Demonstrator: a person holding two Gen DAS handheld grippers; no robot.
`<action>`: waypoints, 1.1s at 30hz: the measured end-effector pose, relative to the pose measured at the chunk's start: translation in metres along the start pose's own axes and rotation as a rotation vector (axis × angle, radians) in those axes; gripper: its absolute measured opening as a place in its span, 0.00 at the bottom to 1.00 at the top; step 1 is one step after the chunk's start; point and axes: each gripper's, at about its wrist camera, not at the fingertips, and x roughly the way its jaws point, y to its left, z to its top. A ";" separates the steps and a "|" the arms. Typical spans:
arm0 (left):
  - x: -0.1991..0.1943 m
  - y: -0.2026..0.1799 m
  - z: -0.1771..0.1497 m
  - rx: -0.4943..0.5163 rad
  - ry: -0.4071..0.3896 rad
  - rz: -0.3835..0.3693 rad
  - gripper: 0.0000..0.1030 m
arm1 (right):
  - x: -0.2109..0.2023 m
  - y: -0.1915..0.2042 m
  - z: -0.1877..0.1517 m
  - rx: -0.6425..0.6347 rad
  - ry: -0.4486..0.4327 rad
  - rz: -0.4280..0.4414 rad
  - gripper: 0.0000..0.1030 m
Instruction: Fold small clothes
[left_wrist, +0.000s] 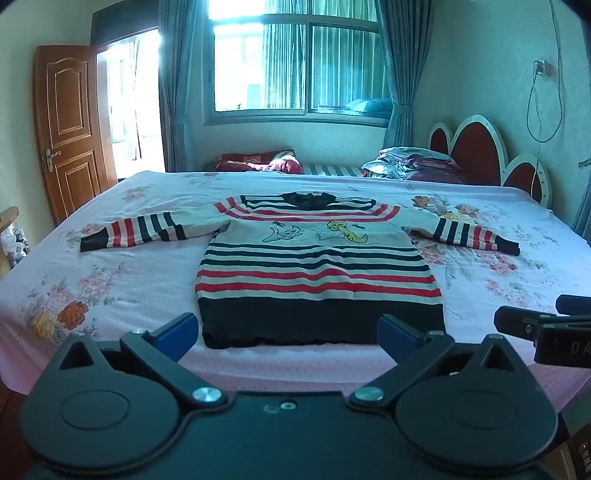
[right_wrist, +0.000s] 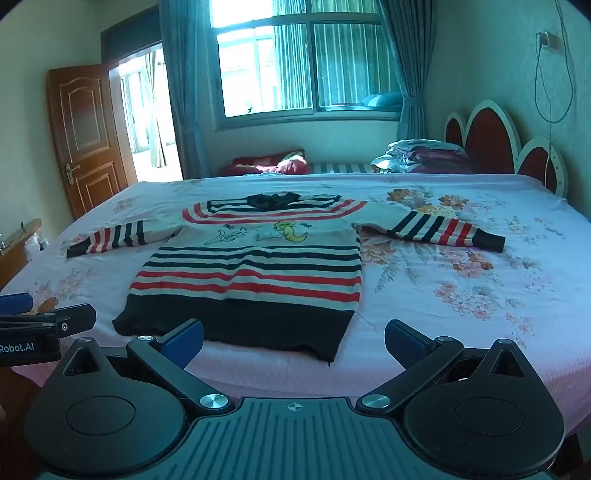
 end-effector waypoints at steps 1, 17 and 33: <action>0.000 0.000 0.000 0.004 -0.002 0.000 1.00 | 0.000 0.001 0.000 0.003 0.000 0.001 1.00; -0.003 -0.004 0.003 0.018 -0.012 0.016 1.00 | 0.000 -0.002 0.006 0.002 0.000 0.003 1.00; -0.004 -0.005 0.004 0.016 -0.013 0.016 1.00 | -0.002 -0.003 0.009 -0.002 -0.004 0.007 1.00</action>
